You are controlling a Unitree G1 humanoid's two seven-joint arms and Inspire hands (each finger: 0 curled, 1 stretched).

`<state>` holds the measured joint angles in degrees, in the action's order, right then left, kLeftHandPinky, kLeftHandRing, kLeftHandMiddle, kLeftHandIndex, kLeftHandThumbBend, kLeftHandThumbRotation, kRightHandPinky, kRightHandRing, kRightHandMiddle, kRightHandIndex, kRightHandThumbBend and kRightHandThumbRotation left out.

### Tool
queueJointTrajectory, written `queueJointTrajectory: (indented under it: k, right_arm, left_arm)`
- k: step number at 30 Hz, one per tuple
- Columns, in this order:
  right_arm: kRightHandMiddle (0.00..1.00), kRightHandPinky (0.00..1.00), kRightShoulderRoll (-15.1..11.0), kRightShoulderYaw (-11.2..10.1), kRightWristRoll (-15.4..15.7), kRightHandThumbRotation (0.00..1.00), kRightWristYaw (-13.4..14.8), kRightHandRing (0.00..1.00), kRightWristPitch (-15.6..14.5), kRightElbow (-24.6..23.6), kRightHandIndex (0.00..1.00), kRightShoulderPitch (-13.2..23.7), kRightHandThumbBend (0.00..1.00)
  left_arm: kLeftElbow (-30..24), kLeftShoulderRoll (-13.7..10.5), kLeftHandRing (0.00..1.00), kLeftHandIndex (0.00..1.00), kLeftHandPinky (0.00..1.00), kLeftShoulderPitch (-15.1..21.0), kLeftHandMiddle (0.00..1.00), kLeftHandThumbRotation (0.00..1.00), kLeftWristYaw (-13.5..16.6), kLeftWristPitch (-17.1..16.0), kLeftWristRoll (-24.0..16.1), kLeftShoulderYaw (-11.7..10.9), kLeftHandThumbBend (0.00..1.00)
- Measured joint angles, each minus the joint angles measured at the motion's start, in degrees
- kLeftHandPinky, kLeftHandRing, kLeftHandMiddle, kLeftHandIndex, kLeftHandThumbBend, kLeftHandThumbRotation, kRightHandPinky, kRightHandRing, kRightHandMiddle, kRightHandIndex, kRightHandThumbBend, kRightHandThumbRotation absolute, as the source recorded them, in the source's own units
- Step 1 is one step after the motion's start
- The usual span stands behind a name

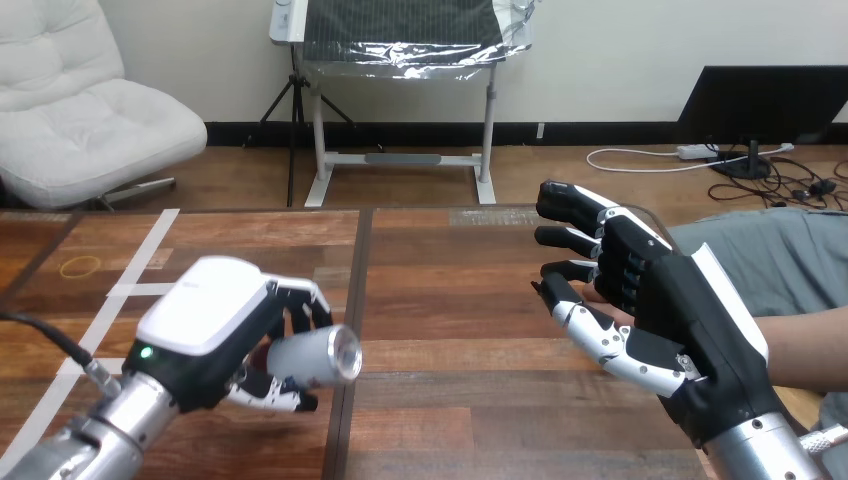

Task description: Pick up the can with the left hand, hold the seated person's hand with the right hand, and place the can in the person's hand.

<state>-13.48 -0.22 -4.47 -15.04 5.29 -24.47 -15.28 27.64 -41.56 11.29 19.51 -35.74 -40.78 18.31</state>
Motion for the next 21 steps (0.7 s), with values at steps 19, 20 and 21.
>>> queueJointTrajectory:
  k: [19,20,21]
  right_arm:
    - [0.9,0.73,-0.05,-0.25,1.18,0.0,1.14,0.85,-0.01,0.0,0.89,0.09,0.41]
    - [0.9,0.73,-0.06,-0.36,1.34,0.0,1.25,0.85,-0.07,0.0,0.89,0.1,0.42]
    - [0.9,0.73,-0.08,-0.44,1.47,0.0,1.38,0.85,-0.13,0.0,0.89,0.11,0.42]
  left_arm:
    - [-1.87,1.68,0.43,0.52,0.38,1.29,0.49,0.0,-1.52,0.7,0.95,-2.74,0.63]
    - [-1.88,1.87,0.43,0.52,0.38,1.38,0.49,0.0,-1.52,0.7,0.95,-2.81,0.63]
    - [-1.89,2.01,0.43,0.52,0.38,1.45,0.49,0.0,-1.53,0.72,0.95,-2.85,0.63]
